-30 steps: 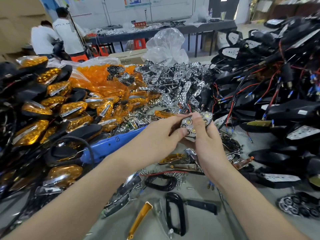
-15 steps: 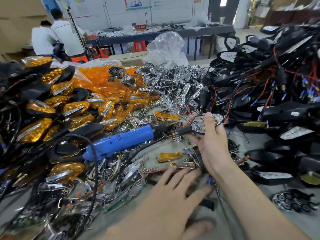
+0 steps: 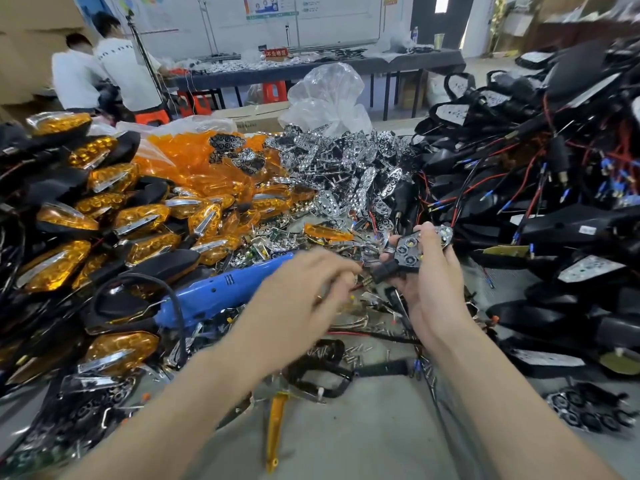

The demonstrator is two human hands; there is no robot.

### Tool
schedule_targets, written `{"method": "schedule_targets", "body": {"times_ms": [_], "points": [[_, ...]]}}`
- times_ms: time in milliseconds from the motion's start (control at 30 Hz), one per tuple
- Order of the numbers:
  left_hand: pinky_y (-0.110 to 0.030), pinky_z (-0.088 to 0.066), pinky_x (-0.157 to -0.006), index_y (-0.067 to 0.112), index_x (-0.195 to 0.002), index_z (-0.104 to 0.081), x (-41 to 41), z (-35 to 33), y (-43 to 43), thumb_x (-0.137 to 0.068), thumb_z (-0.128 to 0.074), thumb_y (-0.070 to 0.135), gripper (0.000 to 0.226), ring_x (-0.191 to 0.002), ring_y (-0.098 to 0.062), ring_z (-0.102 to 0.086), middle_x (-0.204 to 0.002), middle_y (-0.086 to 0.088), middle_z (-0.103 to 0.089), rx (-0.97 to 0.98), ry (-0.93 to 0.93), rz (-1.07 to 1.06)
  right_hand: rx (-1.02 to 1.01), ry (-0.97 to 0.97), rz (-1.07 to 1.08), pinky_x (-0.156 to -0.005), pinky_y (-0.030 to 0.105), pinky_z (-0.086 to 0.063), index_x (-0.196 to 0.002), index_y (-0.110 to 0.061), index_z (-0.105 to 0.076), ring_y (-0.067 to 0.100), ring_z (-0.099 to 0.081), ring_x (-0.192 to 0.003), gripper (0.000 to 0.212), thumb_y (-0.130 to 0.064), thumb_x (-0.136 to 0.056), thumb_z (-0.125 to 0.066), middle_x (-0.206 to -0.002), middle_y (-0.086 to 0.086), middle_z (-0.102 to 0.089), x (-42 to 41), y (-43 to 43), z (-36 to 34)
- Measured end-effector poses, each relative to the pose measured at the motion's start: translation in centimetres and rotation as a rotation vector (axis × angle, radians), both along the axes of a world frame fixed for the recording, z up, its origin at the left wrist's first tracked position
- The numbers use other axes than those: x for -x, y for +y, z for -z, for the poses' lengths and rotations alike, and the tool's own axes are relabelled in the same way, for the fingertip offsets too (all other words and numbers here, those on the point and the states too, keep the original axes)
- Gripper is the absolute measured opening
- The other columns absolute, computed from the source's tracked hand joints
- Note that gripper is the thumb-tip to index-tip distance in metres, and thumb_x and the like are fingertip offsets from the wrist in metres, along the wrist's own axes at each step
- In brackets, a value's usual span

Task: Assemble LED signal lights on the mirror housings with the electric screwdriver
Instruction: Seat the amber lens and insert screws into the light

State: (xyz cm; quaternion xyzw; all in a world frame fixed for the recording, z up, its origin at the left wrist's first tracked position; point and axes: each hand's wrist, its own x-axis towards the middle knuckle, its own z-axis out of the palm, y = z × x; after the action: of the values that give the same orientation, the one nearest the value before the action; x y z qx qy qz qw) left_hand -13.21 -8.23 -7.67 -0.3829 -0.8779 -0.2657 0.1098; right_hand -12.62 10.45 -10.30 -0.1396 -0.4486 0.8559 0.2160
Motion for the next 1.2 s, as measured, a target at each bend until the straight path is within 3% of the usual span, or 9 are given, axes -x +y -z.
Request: {"method": "schedule_targets", "body": {"times_ms": [100,267,500,633,733,800,933,1100,1200], "points": [[-0.025,-0.043,-0.099,0.025,-0.13,-0.059,3.9,-1.8,0.8,-0.103,-0.044,0.026,0.031,-0.114,-0.003,-0.052,-0.125,0.012,-0.06,0.005,0.025,-0.169,0.077,0.006,-0.074,-0.068,0.04,-0.065,-0.117,-0.013,-0.051,0.018,-0.068,-0.063,0.026,-0.037,-0.108,-0.048,-0.08,0.004,-0.073,0.1,0.2,0.0],[-0.04,-0.046,-0.095,0.024,-0.145,-0.046,8.9,-2.6,2.0,-0.105,-0.04,0.02,0.04,-0.11,-0.023,-0.052,-0.145,-0.003,-0.048,0.459,-0.079,-0.248,0.165,0.027,-0.142,-0.07,0.041,-0.063,-0.111,-0.014,-0.051,0.02,-0.067,-0.066,0.009,-0.022,-0.106,-0.051,-0.085,0.008,-0.072,0.0,0.5,0.0],[-0.037,-0.056,-0.068,0.027,-0.12,-0.059,10.0,-2.2,2.2,-0.105,-0.043,0.022,0.023,-0.08,-0.014,-0.058,-0.107,0.005,-0.064,0.516,-0.025,-0.36,0.152,0.047,-0.142,-0.066,0.04,-0.061,-0.092,-0.015,-0.059,0.024,-0.066,-0.069,0.016,-0.009,-0.103,-0.049,-0.082,0.006,-0.068,0.2,0.4,0.0],[-0.023,-0.045,-0.052,0.024,-0.119,-0.056,8.7,-2.7,0.9,-0.107,-0.037,0.021,0.023,-0.06,-0.001,-0.053,-0.086,0.006,-0.059,0.028,-0.041,-0.459,0.147,0.055,-0.211,-0.066,0.04,-0.057,-0.101,-0.016,-0.057,0.025,-0.065,-0.068,0.01,-0.01,-0.102,-0.049,-0.087,0.007,-0.068,0.3,0.4,0.0],[-0.015,-0.038,-0.041,0.028,-0.11,-0.063,5.9,-2.2,1.1,-0.107,-0.038,0.02,0.027,-0.047,0.002,-0.048,-0.073,0.006,-0.059,-0.611,-0.566,-0.341,0.178,0.059,-0.301,-0.061,0.035,-0.053,-0.103,-0.018,-0.059,0.022,-0.06,-0.064,0.01,-0.012,-0.1,-0.051,-0.087,0.006,-0.068,0.2,0.0,-0.1],[-0.02,-0.038,-0.041,0.029,-0.108,-0.068,3.8,-1.4,2.1,-0.107,-0.04,0.018,0.03,-0.05,-0.003,-0.048,-0.065,0.007,-0.061,-0.803,-0.842,-0.213,0.176,0.048,-0.329,-0.058,0.032,-0.051,-0.105,-0.018,-0.062,0.02,-0.06,-0.065,0.008,-0.016,-0.098,-0.058,-0.088,0.005,-0.069,0.0,-0.4,-0.1],[-0.022,-0.04,-0.044,0.023,-0.123,-0.063,2.2,0.4,4.1,-0.107,-0.041,0.017,0.028,-0.055,-0.008,-0.053,-0.072,0.001,-0.065,-0.862,-0.884,-0.097,0.076,0.068,-0.353,-0.057,0.029,-0.05,-0.118,-0.01,-0.064,0.022,-0.059,-0.07,0.036,-0.03,-0.089,-0.071,-0.101,0.015,-0.067,-0.2,-1.0,0.0],[-0.023,-0.053,-0.053,0.034,-0.119,-0.059,1.6,1.4,4.4,-0.106,-0.046,0.02,0.024,-0.073,-0.012,-0.071,-0.088,0.01,-0.074,-0.756,-0.686,-0.089,0.034,0.082,-0.356,-0.06,0.031,-0.052,-0.108,-0.016,-0.065,0.024,-0.063,-0.075,0.027,-0.016,-0.082,-0.074,-0.1,0.014,-0.071,-0.5,-1.0,0.1],[-0.015,-0.055,-0.069,0.048,-0.113,-0.058,1.8,1.4,3.8,-0.098,-0.06,0.039,0.018,-0.089,0.003,-0.068,-0.102,0.029,-0.069,-0.621,-0.495,-0.093,-0.039,0.065,-0.345,-0.082,0.039,-0.058,-0.112,-0.013,-0.065,0.024,-0.068,-0.094,0.035,-0.017,-0.079,-0.075,-0.106,0.012,-0.074,-0.4,-1.0,0.1]]}}
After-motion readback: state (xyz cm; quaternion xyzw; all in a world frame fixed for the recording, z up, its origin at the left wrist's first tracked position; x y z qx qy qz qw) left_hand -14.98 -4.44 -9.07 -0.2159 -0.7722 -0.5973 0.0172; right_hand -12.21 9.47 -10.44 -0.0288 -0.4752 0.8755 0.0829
